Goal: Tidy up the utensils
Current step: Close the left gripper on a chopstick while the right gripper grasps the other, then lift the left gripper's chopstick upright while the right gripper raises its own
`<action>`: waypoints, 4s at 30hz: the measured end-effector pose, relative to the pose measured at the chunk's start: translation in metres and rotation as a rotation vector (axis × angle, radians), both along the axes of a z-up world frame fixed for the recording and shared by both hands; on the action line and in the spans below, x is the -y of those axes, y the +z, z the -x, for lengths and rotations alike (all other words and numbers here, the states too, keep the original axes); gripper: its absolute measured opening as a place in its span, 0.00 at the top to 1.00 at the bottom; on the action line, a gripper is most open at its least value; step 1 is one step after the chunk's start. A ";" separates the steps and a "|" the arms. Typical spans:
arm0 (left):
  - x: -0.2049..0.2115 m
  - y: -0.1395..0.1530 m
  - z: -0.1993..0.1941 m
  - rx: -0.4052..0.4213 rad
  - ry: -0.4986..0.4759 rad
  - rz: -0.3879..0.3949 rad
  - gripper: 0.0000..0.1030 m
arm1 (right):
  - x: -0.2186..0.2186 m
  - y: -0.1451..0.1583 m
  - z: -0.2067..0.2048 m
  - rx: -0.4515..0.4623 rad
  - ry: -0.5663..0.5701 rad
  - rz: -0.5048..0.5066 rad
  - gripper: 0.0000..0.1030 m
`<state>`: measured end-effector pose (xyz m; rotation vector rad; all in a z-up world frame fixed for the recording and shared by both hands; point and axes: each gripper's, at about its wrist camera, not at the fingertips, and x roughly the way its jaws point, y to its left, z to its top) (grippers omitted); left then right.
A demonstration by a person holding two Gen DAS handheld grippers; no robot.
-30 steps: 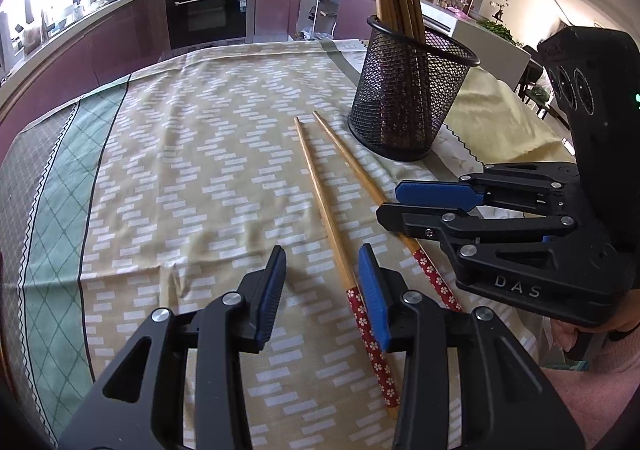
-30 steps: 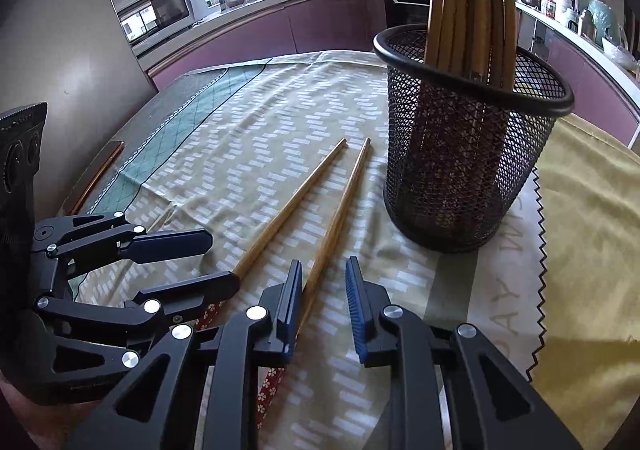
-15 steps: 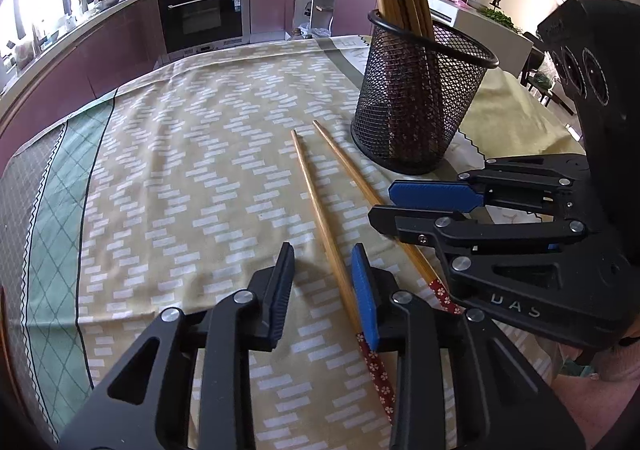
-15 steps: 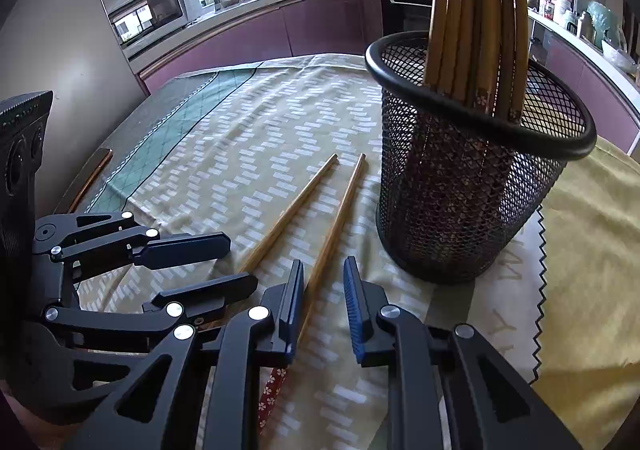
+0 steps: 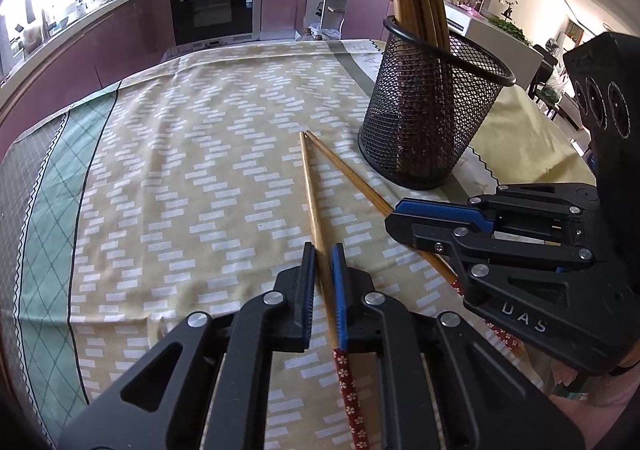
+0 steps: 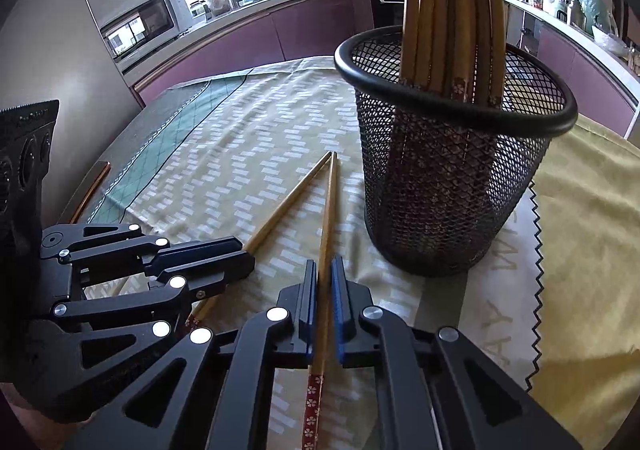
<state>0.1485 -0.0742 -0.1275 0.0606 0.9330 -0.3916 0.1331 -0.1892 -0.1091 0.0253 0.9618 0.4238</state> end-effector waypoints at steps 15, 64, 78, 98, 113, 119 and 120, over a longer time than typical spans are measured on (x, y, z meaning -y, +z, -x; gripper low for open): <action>-0.010 0.012 0.012 0.009 0.015 0.039 0.93 | 0.013 0.015 0.016 0.032 0.011 -0.060 0.95; -0.020 0.098 0.061 0.166 -0.060 0.192 0.93 | 0.063 0.086 0.056 0.252 -0.001 -0.184 0.94; -0.018 0.103 0.060 0.184 -0.063 0.199 0.93 | 0.068 0.097 0.057 0.287 -0.010 -0.196 0.94; -0.014 0.110 0.060 0.210 -0.073 0.202 0.93 | 0.067 0.103 0.054 0.315 -0.016 -0.196 0.94; -0.010 0.115 0.060 0.224 -0.079 0.201 0.93 | 0.068 0.105 0.054 0.325 -0.022 -0.193 0.94; -0.009 0.117 0.059 0.229 -0.080 0.201 0.93 | 0.070 0.109 0.054 0.332 -0.023 -0.193 0.94; -0.008 0.118 0.059 0.230 -0.081 0.201 0.93 | 0.070 0.109 0.054 0.333 -0.023 -0.194 0.95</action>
